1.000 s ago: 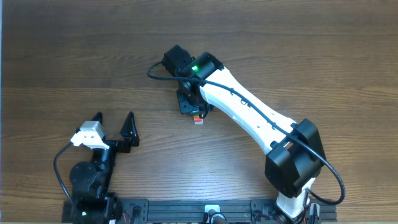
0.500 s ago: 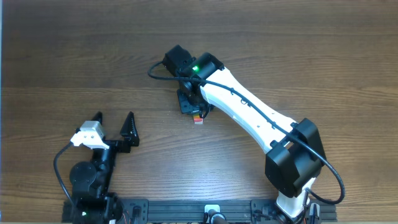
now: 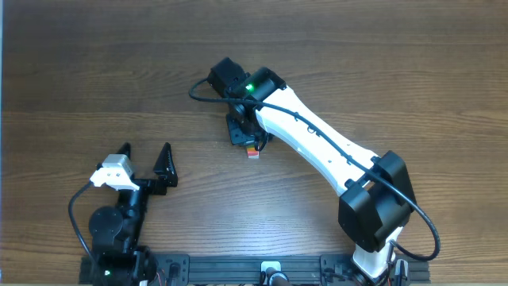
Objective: Stack Cubes
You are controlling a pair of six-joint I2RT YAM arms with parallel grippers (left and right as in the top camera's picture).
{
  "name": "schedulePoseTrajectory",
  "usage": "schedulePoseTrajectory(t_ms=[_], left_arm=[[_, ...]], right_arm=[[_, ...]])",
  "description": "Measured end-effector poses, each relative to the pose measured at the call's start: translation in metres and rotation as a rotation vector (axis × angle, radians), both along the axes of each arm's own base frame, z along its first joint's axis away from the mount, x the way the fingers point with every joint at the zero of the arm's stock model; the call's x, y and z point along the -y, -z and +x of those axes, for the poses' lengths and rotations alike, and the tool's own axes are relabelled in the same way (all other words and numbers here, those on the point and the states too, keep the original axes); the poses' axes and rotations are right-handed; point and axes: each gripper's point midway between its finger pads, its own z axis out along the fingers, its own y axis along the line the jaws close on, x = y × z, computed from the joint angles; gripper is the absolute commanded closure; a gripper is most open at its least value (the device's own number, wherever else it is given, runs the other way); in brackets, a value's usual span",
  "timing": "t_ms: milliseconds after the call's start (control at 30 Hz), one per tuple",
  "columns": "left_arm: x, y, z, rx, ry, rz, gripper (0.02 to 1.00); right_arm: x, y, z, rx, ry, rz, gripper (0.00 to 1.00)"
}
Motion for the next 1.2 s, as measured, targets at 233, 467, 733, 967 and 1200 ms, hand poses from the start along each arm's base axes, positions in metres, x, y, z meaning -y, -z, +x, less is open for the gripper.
schedulePoseTrajectory(t_ms=[233, 467, 733, 967, 1200], left_arm=[[0.0000, 0.0000, 0.0000, 0.000, 0.000, 0.000, 0.018], [0.0000, -0.0001, 0.0000, 0.000, 0.000, 0.000, 0.018], [0.0000, 0.0000, 0.0000, 0.000, 0.000, 0.000, 0.018], [0.0000, 0.0000, 0.0000, 0.000, 0.000, 0.000, 0.018], [0.0000, 0.0001, 0.0000, 0.000, 0.000, 0.000, 0.018]], right_arm=[[0.0000, 0.0000, 0.0000, 0.000, 0.001, 0.000, 0.877], [0.0000, 0.0000, 0.0000, 0.000, 0.000, 0.000, 0.849], [0.0000, 0.0000, 0.0000, 0.000, 0.000, 0.000, 0.853], [0.0000, 0.0003, 0.0000, -0.001, 0.000, -0.001, 0.851], [-0.0001, 0.0035, 0.0002, -0.006, 0.000, -0.006, 0.853]])
